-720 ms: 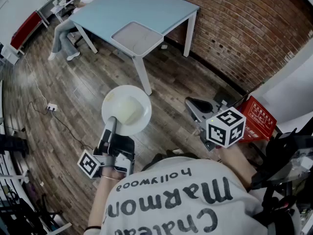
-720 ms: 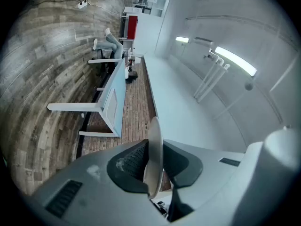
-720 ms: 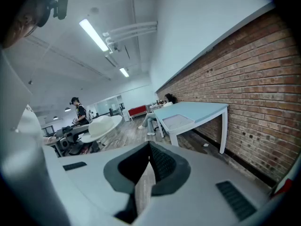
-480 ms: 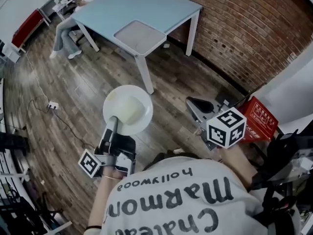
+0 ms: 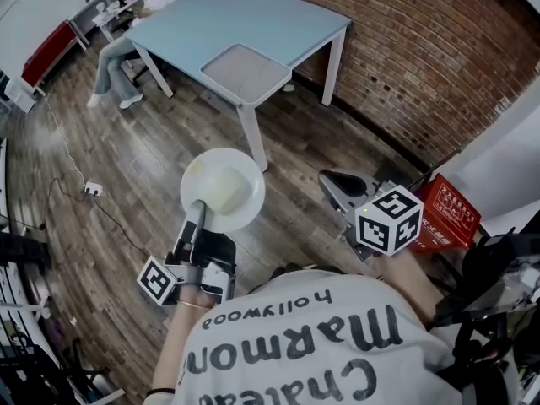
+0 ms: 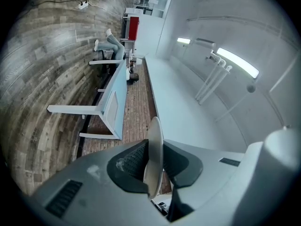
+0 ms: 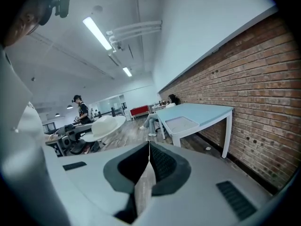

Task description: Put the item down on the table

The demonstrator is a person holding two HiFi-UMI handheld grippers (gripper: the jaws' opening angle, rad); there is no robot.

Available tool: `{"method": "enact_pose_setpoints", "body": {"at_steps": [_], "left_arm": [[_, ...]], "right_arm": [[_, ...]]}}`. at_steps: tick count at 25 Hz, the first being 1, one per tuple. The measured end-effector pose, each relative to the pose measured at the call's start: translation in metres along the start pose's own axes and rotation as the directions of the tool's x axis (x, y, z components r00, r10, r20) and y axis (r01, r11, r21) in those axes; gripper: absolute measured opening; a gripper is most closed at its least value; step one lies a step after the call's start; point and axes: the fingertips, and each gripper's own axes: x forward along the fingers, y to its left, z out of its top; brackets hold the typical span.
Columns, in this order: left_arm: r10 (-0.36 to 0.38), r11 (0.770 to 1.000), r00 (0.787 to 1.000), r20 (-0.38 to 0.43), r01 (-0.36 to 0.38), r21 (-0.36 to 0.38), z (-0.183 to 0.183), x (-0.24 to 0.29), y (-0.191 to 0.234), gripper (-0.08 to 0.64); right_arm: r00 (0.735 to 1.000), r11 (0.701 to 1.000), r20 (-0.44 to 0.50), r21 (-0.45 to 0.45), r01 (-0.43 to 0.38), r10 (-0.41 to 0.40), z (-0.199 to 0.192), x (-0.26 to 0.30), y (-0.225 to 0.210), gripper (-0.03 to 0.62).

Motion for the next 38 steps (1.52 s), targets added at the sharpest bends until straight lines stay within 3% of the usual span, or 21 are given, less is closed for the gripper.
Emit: {"method": "enact_pose_setpoints", "body": {"at_steps": [7, 19, 38], "left_arm": [[-0.006, 1.0, 1.0, -0.017, 0.006, -0.004, 0.022, 0.004, 0.003, 0.06], [0.008, 0.999, 0.996, -0.086, -0.011, -0.037, 0.009, 0.022, 0.029, 0.06], [0.064, 0.997, 0.998, -0.014, -0.065, -0.044, -0.005, 0.168, 0.081, 0.06]], "right_arm": [[0.999, 0.994, 0.033, 0.109, -0.005, 0.002, 0.003, 0.014, 0.009, 0.011], [0.996, 0.99, 0.015, 0.108, 0.091, -0.093, -0.012, 0.012, -0.012, 0.011], [0.999, 0.997, -0.051, 0.074, 0.0, 0.004, 0.038, 0.079, -0.153, 0.011]]}}
